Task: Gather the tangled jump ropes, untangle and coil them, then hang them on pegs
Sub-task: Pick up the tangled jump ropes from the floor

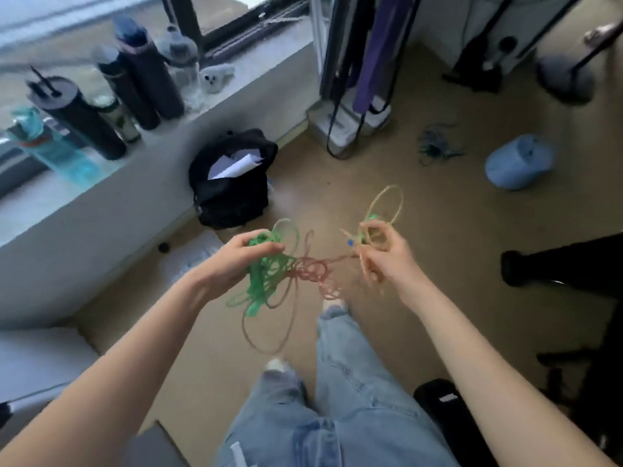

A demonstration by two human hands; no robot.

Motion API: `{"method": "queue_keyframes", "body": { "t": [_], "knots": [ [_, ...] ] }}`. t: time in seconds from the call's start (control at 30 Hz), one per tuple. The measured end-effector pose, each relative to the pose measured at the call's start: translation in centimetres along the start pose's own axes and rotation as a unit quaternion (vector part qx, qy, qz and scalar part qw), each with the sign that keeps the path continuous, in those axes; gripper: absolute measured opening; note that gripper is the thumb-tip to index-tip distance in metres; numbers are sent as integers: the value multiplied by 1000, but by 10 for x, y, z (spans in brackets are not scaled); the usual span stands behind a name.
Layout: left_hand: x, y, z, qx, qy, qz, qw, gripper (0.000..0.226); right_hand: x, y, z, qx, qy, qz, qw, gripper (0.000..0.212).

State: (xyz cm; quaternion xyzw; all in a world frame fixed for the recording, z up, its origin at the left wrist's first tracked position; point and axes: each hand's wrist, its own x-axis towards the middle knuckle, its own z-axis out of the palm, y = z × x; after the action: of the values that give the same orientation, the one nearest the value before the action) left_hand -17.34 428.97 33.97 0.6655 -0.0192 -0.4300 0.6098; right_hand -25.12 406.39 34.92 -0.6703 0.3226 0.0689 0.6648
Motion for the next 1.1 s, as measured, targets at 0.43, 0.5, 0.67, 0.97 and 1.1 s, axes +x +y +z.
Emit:
{"method": "queue_keyframes", "body": {
  "t": [0.43, 0.5, 0.67, 0.97, 1.1],
  "knots": [
    [219, 100, 203, 306, -119, 43, 943, 46, 112, -60, -174, 248, -47, 5, 968, 36],
    [248, 120, 235, 252, -89, 58, 962, 25, 143, -78, -203, 247, -76, 20, 966, 35],
    [334, 174, 274, 220, -3, -1, 976, 20, 230, -113, -301, 277, 6, 31, 960, 35],
    [529, 301, 322, -27, 89, -16, 996, 20, 405, -141, -446, 31, 122, 57, 990, 56],
    [597, 366, 362, -27, 74, -21, 997, 20, 460, -177, -486, -32, 69, 26, 997, 73]
  ]
}}
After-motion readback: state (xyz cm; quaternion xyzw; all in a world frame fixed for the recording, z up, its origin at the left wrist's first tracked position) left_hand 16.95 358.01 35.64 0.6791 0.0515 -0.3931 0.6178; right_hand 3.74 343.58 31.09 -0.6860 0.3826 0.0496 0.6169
